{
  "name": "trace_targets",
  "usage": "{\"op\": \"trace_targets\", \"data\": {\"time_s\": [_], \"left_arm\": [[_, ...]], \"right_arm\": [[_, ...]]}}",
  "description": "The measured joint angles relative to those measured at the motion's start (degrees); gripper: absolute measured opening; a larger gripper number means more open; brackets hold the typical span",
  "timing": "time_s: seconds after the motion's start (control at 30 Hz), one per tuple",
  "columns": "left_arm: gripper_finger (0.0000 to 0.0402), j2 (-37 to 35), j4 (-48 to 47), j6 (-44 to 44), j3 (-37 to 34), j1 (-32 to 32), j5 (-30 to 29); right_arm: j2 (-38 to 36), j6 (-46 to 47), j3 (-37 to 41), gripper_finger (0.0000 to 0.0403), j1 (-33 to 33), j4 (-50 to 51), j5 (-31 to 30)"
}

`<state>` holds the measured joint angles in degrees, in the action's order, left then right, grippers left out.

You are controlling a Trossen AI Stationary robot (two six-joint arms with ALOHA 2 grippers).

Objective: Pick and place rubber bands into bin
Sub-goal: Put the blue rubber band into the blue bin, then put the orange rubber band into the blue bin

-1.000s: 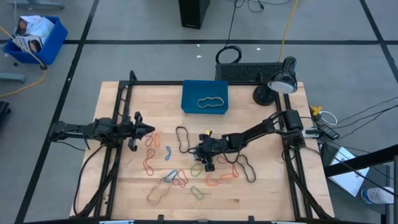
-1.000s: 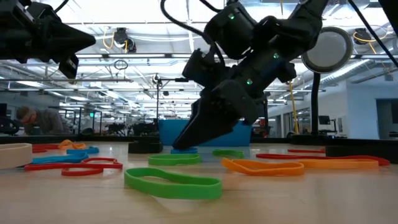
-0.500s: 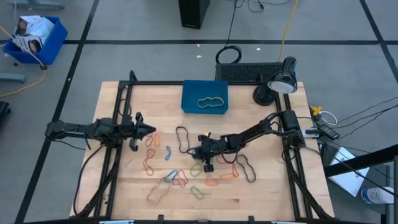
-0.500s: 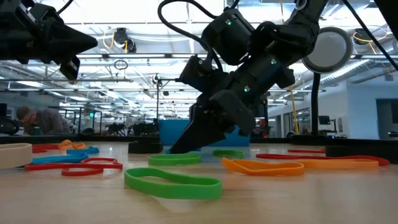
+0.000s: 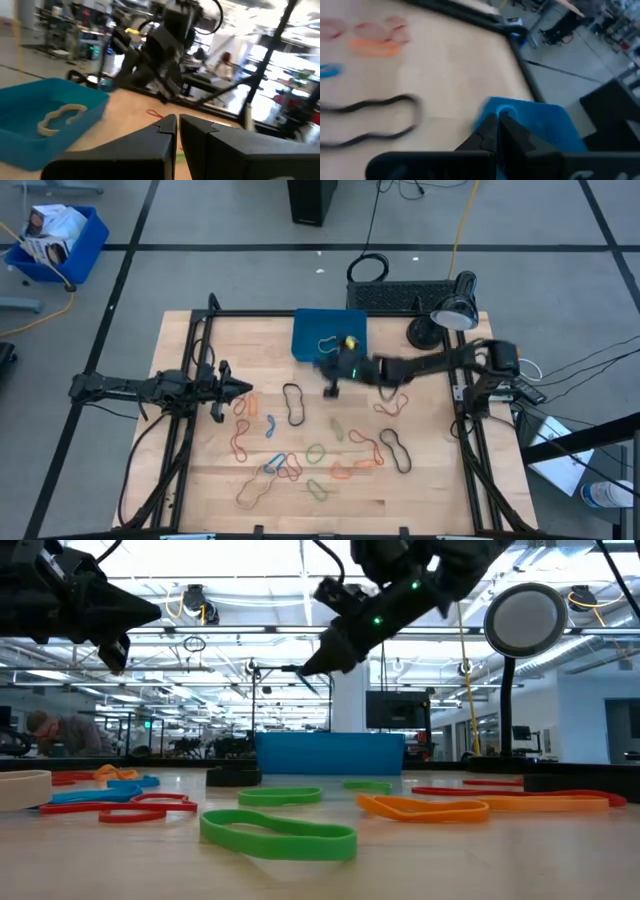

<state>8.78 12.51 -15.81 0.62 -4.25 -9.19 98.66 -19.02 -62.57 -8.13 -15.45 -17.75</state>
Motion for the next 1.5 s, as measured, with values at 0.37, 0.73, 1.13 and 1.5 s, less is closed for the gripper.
{"op": "trace_targets", "data": {"time_s": [0.37, 0.73, 1.13, 1.5], "left_arm": [[0.0026, 9.1, 4.8, 0.2, 0.0, 0.0, -3.9], [0.0026, 19.5, 7.9, -0.3, 0.5, 0.0, -7.4], [0.0026, 34.6, -13.5, -7.5, 13.6, -1.4, -16.5], [0.0026, 50.7, -49.4, -28.9, 28.0, -4.2, -21.5]], "right_arm": [[6.1, 13.3, 0.0, 0.0003, -22.6, -4.0, 28.3], [10.3, 15.6, 0.0, 0.0088, -25.2, -3.1, 31.5], [0.1, 7.8, 0.1, 0.0224, -21.2, 1.9, 19.5], [-17.8, 10.9, 20.7, 0.0179, 0.6, -5.3, 16.3]]}}
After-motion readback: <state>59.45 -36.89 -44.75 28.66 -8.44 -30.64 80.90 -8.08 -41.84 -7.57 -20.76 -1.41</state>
